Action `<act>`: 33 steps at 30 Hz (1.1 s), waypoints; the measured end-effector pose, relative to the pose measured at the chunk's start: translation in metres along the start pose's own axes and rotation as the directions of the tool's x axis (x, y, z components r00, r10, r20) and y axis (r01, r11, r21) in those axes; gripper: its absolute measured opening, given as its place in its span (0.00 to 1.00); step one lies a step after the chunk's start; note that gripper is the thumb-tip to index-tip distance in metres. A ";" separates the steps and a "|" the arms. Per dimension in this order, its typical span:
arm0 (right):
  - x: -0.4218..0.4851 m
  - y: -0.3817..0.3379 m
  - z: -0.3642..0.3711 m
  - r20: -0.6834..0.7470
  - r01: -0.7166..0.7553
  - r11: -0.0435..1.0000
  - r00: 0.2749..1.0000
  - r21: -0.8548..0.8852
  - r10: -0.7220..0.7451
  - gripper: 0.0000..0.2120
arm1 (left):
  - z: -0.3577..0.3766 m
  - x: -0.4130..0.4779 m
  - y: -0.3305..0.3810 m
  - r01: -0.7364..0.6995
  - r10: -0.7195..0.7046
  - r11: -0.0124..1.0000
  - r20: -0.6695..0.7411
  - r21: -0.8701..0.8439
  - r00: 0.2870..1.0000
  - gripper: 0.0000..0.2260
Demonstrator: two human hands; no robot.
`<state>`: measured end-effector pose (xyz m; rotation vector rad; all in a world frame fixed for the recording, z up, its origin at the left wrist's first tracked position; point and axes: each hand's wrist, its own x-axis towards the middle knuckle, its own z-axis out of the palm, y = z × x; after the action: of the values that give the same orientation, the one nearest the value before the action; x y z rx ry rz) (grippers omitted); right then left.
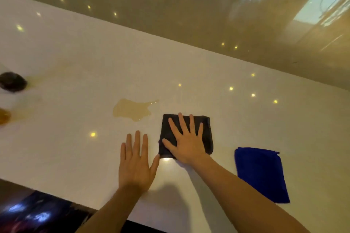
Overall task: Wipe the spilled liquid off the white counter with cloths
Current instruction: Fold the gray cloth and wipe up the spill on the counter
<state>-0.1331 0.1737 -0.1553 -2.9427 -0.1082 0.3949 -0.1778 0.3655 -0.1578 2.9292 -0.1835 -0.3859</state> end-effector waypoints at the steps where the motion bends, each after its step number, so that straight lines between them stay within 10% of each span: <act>1: 0.011 0.009 0.002 -0.013 0.033 0.998 0.999 -0.052 -0.034 0.38 | 0.003 0.000 -0.003 -0.019 0.019 1.000 -0.024 -0.002 1.000 0.37; 7: 0.076 0.059 -0.027 -0.078 -0.336 0.942 0.939 0.019 0.336 0.36 | 0.010 0.005 -0.007 -0.032 0.034 0.998 -0.039 0.050 0.999 0.36; 15: -0.071 0.025 0.036 -0.031 0.264 0.964 0.964 -0.044 -0.265 0.34 | 0.006 0.000 -0.004 -0.027 0.028 0.999 -0.011 0.030 1.000 0.35; 22: 0.093 0.059 -0.035 -0.067 -0.323 0.945 0.943 0.052 0.326 0.34 | 0.011 0.002 -0.008 -0.048 0.050 0.998 -0.053 0.026 0.997 0.35; 28: -0.036 -0.014 0.021 -0.103 -0.037 0.999 0.994 -0.010 0.036 0.31 | 0.003 -0.001 -0.005 -0.068 0.068 0.998 -0.052 -0.001 0.996 0.34; 33: -0.035 -0.032 0.017 -0.147 -0.151 0.988 0.977 0.031 0.153 0.26 | 0.002 -0.002 -0.006 -0.044 0.044 0.999 -0.049 -0.002 0.998 0.33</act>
<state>-0.1726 0.2041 -0.1566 -2.9575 0.1401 0.1928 -0.1799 0.3716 -0.1602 2.9224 -0.2403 -0.3078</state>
